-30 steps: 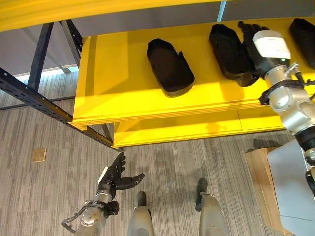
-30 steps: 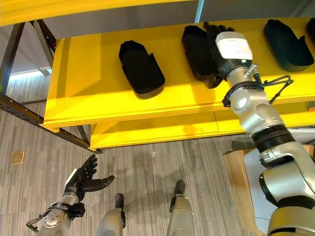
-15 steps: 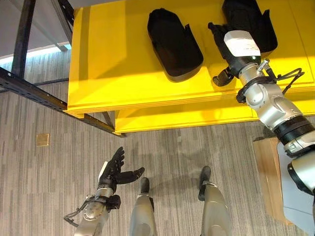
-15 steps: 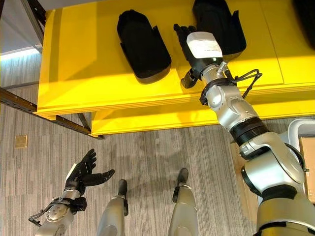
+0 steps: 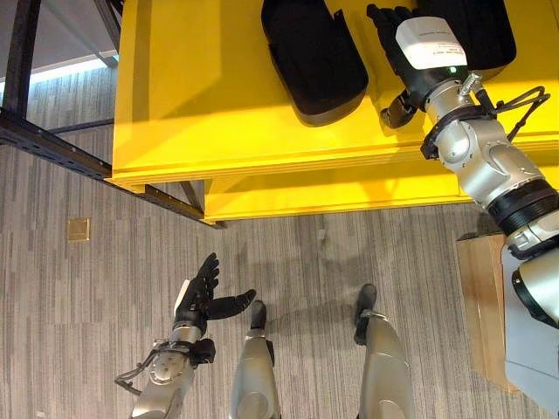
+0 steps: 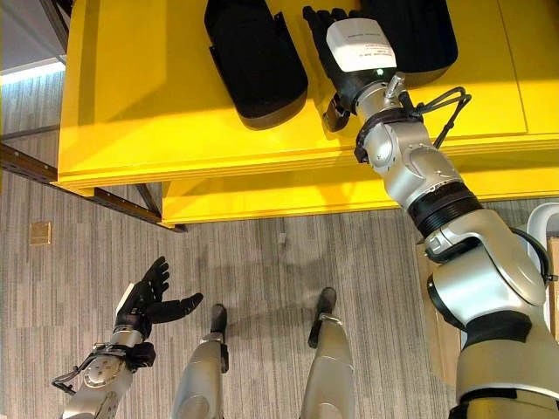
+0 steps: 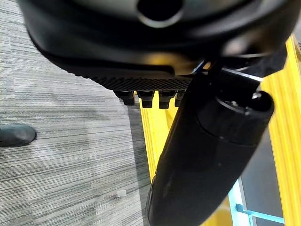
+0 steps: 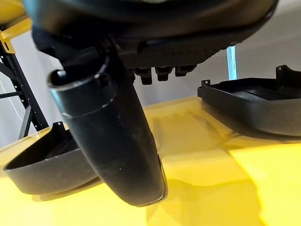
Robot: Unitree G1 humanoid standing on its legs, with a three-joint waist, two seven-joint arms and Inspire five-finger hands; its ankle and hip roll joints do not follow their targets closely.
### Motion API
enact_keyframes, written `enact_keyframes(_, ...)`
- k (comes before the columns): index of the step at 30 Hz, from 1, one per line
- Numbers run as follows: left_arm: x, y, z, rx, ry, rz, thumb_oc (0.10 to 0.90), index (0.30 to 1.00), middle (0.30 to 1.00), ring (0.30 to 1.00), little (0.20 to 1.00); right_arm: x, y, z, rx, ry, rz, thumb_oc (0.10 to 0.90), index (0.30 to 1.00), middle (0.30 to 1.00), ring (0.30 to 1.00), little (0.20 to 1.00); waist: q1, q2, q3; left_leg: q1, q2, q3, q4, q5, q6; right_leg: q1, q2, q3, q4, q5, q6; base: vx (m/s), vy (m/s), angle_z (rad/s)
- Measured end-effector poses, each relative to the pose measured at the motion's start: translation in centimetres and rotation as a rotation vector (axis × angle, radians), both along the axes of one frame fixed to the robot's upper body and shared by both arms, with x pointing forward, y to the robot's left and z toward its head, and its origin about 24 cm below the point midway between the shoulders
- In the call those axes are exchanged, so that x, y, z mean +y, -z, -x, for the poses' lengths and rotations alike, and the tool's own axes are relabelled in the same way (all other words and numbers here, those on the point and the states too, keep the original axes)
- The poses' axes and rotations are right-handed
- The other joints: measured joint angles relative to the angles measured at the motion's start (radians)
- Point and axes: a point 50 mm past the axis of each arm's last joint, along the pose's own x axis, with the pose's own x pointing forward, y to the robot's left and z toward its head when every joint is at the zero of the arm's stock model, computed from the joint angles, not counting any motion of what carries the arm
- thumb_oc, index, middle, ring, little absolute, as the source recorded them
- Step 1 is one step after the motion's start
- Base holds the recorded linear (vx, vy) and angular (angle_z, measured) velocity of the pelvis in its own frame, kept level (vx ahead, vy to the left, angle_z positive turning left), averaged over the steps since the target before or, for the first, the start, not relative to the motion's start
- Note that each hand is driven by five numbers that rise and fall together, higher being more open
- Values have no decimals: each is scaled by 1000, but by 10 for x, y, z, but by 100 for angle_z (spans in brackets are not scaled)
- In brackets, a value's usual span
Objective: Move parts from the plastic box to the shelf.
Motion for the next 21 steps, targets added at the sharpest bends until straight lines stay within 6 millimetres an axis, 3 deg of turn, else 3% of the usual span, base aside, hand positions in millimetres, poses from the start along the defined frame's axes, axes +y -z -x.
enact_keyframes(7, 0, 0, 0, -9, -24, 13, 900, 1000, 1000, 1000, 1000, 8, -15, 2, -41, -16, 31, 900, 1000, 1000, 1000, 1000, -1, 0, 0, -19, 6, -2, -15, 14, -5, -42, 2, -2, 36, -15, -13, 0, -6, 0)
enact_keyframes(21, 1, -3, -1, -23, -62, 8, 900, 1000, 1000, 1000, 1000, 22, -14, 0, -55, -33, 31, 900, 1000, 1000, 1000, 1000, 1, -2, 1, -31, 19, -27, -28, 29, -10, -43, 8, -27, 42, -20, -21, -4, 4, 2)
